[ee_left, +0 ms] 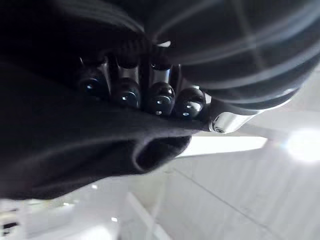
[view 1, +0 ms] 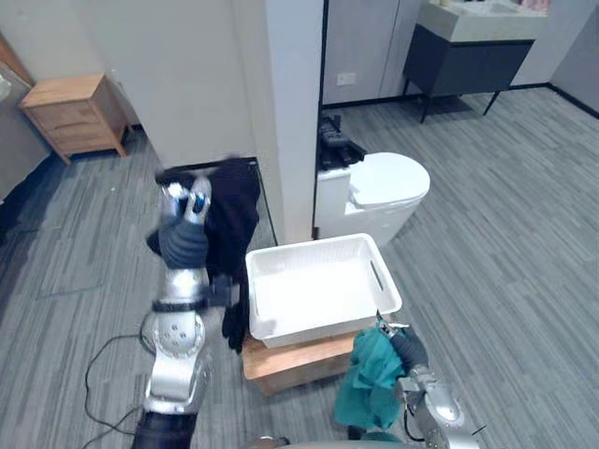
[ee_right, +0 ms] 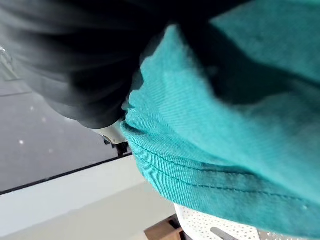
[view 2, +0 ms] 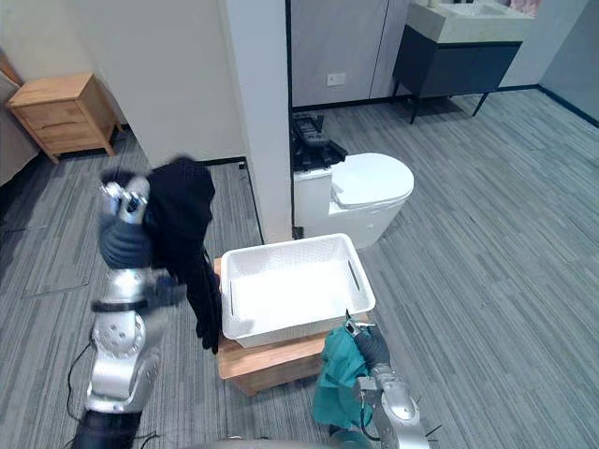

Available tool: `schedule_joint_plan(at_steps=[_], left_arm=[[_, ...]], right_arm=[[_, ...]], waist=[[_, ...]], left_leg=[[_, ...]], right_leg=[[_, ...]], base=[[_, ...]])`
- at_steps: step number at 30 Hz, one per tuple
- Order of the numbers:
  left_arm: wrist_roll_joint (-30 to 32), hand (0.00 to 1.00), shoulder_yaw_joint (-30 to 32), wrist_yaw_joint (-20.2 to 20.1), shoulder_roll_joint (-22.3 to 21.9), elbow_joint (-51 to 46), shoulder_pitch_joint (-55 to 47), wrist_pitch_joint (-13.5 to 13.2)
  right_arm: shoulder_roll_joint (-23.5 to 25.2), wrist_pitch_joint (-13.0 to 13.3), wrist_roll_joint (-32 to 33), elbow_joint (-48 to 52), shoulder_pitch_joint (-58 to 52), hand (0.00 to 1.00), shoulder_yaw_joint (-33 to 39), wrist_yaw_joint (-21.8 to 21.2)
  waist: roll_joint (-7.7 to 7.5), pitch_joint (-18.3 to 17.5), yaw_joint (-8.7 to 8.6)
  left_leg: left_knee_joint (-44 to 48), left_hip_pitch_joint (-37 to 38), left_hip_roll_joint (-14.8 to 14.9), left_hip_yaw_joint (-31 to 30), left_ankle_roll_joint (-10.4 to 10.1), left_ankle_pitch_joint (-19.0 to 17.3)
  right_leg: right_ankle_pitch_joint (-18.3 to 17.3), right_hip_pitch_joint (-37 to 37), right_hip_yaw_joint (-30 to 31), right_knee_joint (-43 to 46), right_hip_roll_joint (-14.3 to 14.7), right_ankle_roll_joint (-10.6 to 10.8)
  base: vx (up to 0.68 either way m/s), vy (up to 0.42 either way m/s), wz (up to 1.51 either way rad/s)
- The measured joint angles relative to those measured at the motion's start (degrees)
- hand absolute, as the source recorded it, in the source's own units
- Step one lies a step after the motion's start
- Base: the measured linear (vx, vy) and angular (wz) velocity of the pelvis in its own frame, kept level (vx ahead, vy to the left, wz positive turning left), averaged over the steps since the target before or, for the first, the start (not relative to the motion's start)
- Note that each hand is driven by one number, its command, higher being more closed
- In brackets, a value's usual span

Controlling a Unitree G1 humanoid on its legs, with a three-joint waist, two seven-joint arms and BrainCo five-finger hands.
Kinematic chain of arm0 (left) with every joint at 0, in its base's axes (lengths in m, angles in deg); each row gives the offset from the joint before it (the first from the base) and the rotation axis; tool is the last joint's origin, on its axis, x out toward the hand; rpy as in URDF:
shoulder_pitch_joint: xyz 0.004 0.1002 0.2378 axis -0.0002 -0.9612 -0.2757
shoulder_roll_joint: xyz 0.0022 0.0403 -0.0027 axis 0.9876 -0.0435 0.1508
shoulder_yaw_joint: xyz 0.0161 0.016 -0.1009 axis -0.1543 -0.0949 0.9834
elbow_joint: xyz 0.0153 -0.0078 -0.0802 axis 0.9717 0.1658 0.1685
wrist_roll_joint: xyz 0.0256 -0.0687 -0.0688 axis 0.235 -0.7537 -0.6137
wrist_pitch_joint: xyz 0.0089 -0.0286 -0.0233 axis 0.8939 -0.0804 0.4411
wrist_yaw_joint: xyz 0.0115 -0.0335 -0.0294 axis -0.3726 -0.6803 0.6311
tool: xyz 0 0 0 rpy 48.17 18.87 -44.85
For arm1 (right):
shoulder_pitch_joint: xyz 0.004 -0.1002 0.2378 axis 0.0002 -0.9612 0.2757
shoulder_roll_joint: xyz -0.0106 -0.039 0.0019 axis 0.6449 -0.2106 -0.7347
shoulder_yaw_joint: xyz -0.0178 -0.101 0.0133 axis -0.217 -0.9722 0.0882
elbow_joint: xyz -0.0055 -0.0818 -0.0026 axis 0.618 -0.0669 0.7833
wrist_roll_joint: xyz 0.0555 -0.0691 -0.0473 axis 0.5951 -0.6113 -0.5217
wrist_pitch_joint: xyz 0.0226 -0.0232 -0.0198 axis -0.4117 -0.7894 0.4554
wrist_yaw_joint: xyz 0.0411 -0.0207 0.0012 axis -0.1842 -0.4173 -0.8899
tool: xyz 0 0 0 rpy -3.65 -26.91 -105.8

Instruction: Tidy the bed and pick cloth on bed and put in laundry

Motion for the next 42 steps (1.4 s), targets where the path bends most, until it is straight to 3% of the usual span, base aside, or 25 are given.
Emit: schedule_joint_plan(at_steps=[4, 8, 15, 21, 27, 32, 36, 42], left_arm=[[-1.61, 1.0, -0.22, 5.09, 8.51, 0.96, 15.81, 0.96], [-3.43, 1.0, -3.89, 8.57, 13.07, 4.83, 25.56, 1.78], [-3.48, 1.0, -10.3, 11.52, 13.88, 14.93, 34.59, 8.09], [-5.07, 1.0, -10.65, 11.27, 12.02, 22.55, 34.7, 11.05], [-3.63, 1.0, -10.68, 10.97, 10.41, 29.86, 30.22, 10.99], [-0.15, 1.0, -10.59, 11.68, 10.36, 34.61, 27.29, 10.95], [1.32, 1.0, -10.49, 13.32, 10.57, 34.62, 27.64, 9.3], [2.08, 1.0, -11.09, 13.43, 12.28, 34.76, 30.24, 8.0]], right_arm=[[0.08, -0.02, 0.03, 0.36, -0.76, 1.0, -0.88, 1.77], [-0.06, -0.02, 0.13, 0.43, -0.78, 1.0, -2.7, 2.43], [-0.05, -0.01, 0.16, 0.49, -1.11, 1.0, -5.16, 2.98], [-0.8, -0.29, 0.17, 3.01, -4.0, 1.0, -5.31, 2.82], [-3.32, -2.14, 0.33, 3.0, -5.44, 1.0, -6.53, 2.35], [-4.43, -2.16, 1.46, 2.74, -7.02, 1.0, -6.38, 1.48], [-4.59, -2.13, 2.38, 2.6, -8.04, 1.0, -6.2, 0.32], [-4.51, -2.13, 2.53, 2.59, -9.33, 1.0, -6.46, -0.41]], waist=[[-0.01, -2.43, -1.06], [0.12, -3.74, -2.29], [0.56, -4.88, -3.6], [0.55, -4.88, -3.81], [0.29, -4.93, -3.77], [-0.11, -4.79, -5.02], [-0.34, -4.71, -5.58], [-2.45, -2.97, -6.56]], left_leg=[[-2.04, 1.16, 0.02, 2.17, -0.24, -0.08], [-2.82, 1.98, 0.39, 4.04, -0.62, -0.15], [-2.2, 2.51, 1.46, 7.32, -0.85, -0.22], [-1.99, 2.63, 2.01, 8.09, -1.65, -0.71], [-2.91, 0.97, 1.86, 8.47, -2.51, 0.28], [-4.05, 1.27, 1.69, 7.8, -3.24, 1.24], [-4.36, 1.66, 1.62, 8.01, -3.24, 1.24], [-4.5, 0.98, 1.58, 9.27, -3.21, 1.22]], right_leg=[[0.04, 0.46, 0.83, -0.38, 0.18, -0.33], [0.28, 0.41, 1.45, -0.44, 0.57, -0.38], [0.44, 0.31, 2.73, -0.57, 1.45, -0.54], [0.54, 0.28, 2.99, -0.74, 1.91, -0.73], [1.7, -1.18, 3.15, -2.35, 1.9, -1.01], [1.76, -1.68, 2.95, -2.56, 1.99, -1.08], [1.76, -1.67, 3.51, -2.57, 2.03, -1.08], [2.12, -2.75, 5.07, -1.99, 2.2, -1.07]], base=[[-0.07, 0.008, -0.16], [-0.04, -0.007, -0.16], [0.0, -0.029, -0.15], [-0.03, -0.035, -0.07], [-0.03, -0.036, -0.03], [0.01, -0.032, 0.05], [-0.04, -0.022, -0.07], [-0.09, -0.024, -0.1]])
